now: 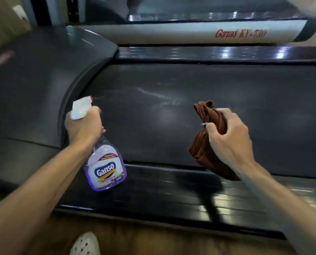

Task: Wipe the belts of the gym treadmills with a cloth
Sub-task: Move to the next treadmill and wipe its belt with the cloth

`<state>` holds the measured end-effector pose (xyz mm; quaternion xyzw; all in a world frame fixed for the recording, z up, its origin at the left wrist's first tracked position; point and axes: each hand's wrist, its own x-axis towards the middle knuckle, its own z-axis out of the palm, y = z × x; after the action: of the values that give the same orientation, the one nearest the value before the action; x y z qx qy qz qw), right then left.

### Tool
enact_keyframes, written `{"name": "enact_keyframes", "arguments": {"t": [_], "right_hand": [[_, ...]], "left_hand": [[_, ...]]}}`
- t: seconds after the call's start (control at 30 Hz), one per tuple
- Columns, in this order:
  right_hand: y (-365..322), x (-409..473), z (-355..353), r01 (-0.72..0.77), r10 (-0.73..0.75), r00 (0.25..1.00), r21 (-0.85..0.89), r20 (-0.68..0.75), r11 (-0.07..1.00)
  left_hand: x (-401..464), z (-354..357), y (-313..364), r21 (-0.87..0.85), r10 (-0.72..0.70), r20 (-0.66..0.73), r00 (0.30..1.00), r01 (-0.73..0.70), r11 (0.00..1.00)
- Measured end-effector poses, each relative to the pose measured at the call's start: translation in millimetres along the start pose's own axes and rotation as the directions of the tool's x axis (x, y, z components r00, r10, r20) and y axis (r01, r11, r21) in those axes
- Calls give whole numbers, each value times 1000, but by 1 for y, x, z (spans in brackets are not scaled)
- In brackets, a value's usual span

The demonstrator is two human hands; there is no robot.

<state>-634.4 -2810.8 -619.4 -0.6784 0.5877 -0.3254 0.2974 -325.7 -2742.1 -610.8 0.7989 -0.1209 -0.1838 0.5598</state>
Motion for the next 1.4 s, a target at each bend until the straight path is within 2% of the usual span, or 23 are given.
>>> {"name": "enact_keyframes", "arguments": {"t": [0.17,0.3,0.4,0.57,0.7,0.8,1.03,1.27,1.4], "right_hand": [[-73,-25,21,125,-125,988,4,85,992],[-115,-39,25,189,-187,972,0,140,982],[-119,-50,29,192,-191,972,2,141,981],[-126,-61,54,207,-201,954,-5,222,978],[-154,-63,72,291,-299,916,71,267,954],[-153,-71,84,305,-316,899,84,303,949],[-146,-84,92,316,-305,875,35,376,948],[-141,-86,90,274,-276,888,60,368,960],[-138,-84,90,277,-275,885,51,376,960]], "left_hand": [[16,-67,-3,-99,-35,-71,997,28,995],[14,-105,-4,-144,84,-104,991,-99,985],[19,-123,-9,-154,184,-23,983,-185,971],[43,-147,-34,139,370,-5,929,-366,920],[55,-162,-44,287,395,-15,919,-374,882],[62,-173,-47,354,379,-16,925,-349,868],[64,-189,-62,363,317,-56,947,-276,890],[63,-200,-68,370,301,-15,954,-274,888],[57,-207,-64,371,346,-6,938,-319,872]]}}
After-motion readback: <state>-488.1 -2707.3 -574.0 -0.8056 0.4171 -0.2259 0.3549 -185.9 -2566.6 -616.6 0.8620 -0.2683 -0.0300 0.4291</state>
